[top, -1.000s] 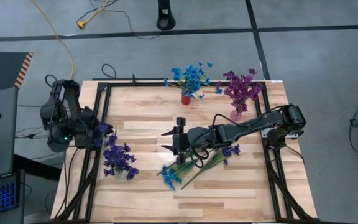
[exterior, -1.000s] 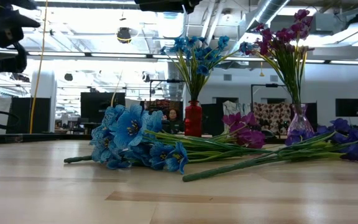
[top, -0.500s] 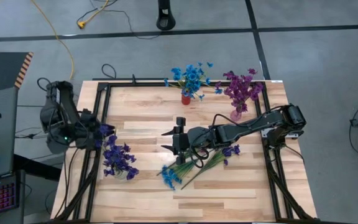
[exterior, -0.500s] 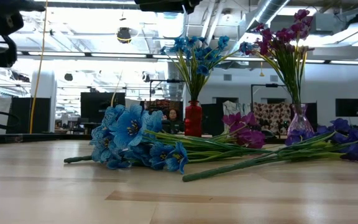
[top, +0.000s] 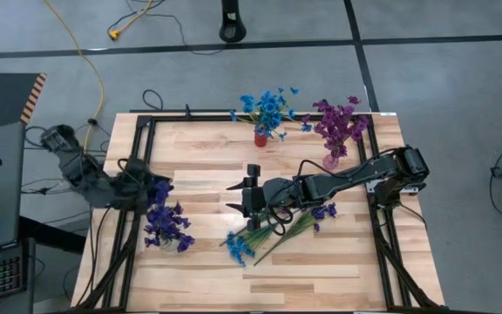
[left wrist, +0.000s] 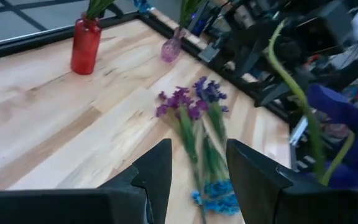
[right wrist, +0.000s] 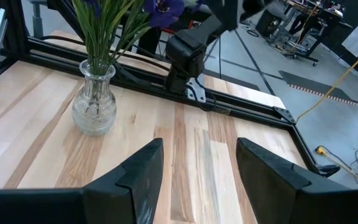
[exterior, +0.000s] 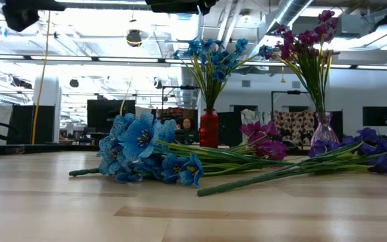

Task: Sort flowers into vase by color
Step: Put the dark blue flowers into the transparent vase

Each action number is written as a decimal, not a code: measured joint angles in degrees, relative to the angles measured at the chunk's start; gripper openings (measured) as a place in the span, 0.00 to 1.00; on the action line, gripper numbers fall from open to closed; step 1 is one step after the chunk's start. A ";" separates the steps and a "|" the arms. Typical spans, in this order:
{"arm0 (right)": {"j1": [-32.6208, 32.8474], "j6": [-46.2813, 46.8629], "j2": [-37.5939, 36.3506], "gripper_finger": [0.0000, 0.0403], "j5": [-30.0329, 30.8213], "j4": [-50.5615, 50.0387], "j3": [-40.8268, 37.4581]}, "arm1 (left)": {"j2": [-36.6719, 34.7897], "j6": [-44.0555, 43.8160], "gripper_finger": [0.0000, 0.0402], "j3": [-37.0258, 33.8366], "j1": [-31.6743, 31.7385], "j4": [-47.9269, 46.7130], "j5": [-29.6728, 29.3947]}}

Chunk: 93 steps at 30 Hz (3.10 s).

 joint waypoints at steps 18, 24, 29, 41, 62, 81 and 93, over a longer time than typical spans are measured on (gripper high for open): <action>1.94 0.24 0.00 0.57 0.07 -9.90 0.00 | -0.12 22.33 0.35 0.00 26.38 9.02 23.01; 2.42 0.21 0.00 0.57 0.09 -10.62 0.00 | -0.17 26.20 0.35 0.00 29.51 11.27 23.24; 2.51 0.20 0.00 0.57 0.13 -10.89 0.00 | -0.07 30.22 0.35 0.00 32.21 15.00 27.08; 4.26 4.90 0.00 0.57 0.11 -24.82 0.00 | 7.46 36.22 0.35 0.00 41.20 19.58 36.37; 7.17 23.26 0.42 0.57 -9.31 -48.16 -2.71 | 18.10 39.13 0.35 0.00 45.70 19.28 33.17; 12.31 23.06 7.22 0.50 -10.46 -51.49 -2.73 | 22.12 40.70 0.35 0.00 45.71 19.28 33.17; 9.85 23.09 11.42 0.49 -11.87 -54.19 -2.67 | 22.10 40.72 0.35 0.00 45.72 19.25 33.17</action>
